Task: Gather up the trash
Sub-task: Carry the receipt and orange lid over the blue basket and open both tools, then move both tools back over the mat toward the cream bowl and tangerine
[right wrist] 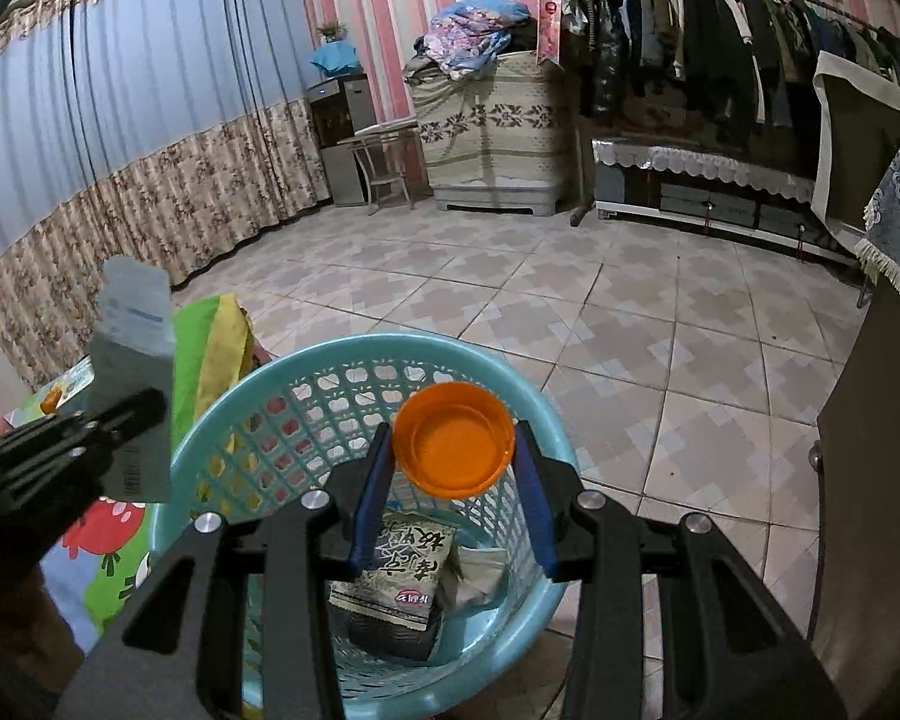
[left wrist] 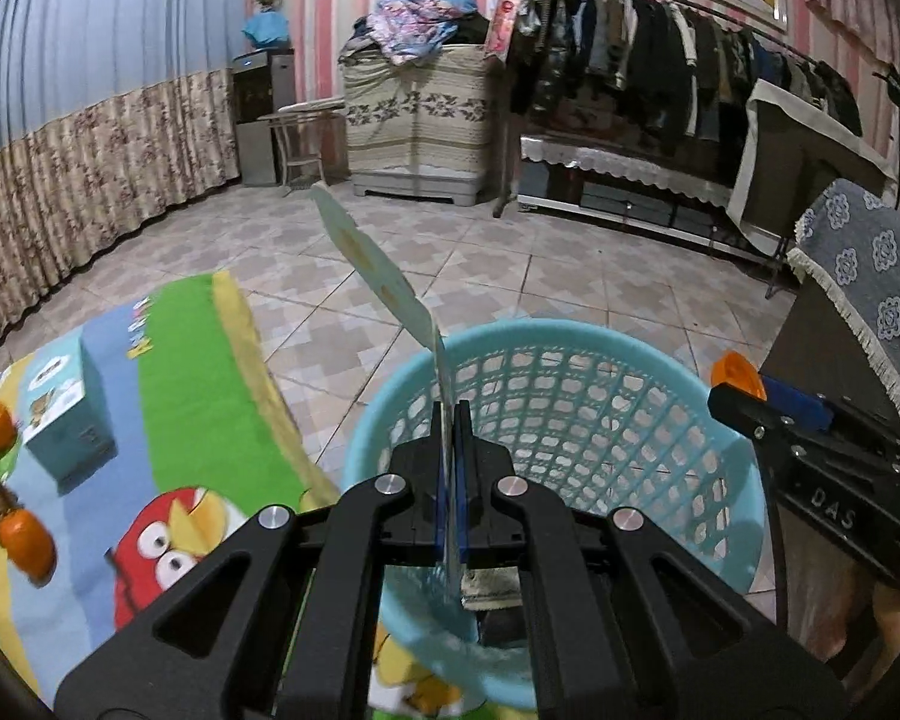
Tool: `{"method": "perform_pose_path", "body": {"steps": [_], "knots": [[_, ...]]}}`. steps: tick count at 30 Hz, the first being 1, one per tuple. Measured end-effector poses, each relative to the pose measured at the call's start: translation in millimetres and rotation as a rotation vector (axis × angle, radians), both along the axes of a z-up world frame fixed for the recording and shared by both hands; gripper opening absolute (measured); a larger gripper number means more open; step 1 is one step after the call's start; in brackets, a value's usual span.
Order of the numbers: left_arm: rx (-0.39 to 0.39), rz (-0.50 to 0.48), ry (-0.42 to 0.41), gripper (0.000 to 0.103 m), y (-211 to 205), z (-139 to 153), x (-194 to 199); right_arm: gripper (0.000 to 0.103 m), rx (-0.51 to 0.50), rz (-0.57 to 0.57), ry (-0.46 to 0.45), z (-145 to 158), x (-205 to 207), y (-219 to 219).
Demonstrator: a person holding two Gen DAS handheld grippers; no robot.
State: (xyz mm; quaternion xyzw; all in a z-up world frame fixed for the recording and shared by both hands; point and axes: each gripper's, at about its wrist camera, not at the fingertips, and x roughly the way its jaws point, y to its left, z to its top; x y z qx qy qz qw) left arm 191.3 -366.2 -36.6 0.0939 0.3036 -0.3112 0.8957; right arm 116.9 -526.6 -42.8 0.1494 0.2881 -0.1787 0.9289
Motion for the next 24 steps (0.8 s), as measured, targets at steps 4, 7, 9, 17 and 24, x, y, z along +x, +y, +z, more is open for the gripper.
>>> {"method": "perform_pose_path", "body": {"steps": [4, 7, 9, 17, 24], "knots": [[0.016, 0.006, 0.004, 0.03, -1.3, -3.1, 2.9, 0.04, 0.008, -0.002, 0.001, -1.7, 0.2, -0.8], [0.017, 0.025, -0.004, 0.04, 2.2, -2.5, 3.2, 0.04, 0.008, -0.002, 0.008, -2.8, 2.2, 0.0], [0.022, 0.052, -0.007, 0.049, 5.8, -1.2, 5.9, 0.04, 0.005, 0.0, 0.013, -3.8, 3.2, 1.1], [0.019, 0.184, -0.054, 0.08, 53.5, 15.2, 15.2, 0.04, -0.015, 0.015, 0.036, -6.7, 15.0, 15.2], [0.005, 0.274, -0.051, 0.093, 101.4, 21.9, 22.1, 0.043, -0.031, 0.055, 0.038, -6.4, 28.8, 37.3]]}}
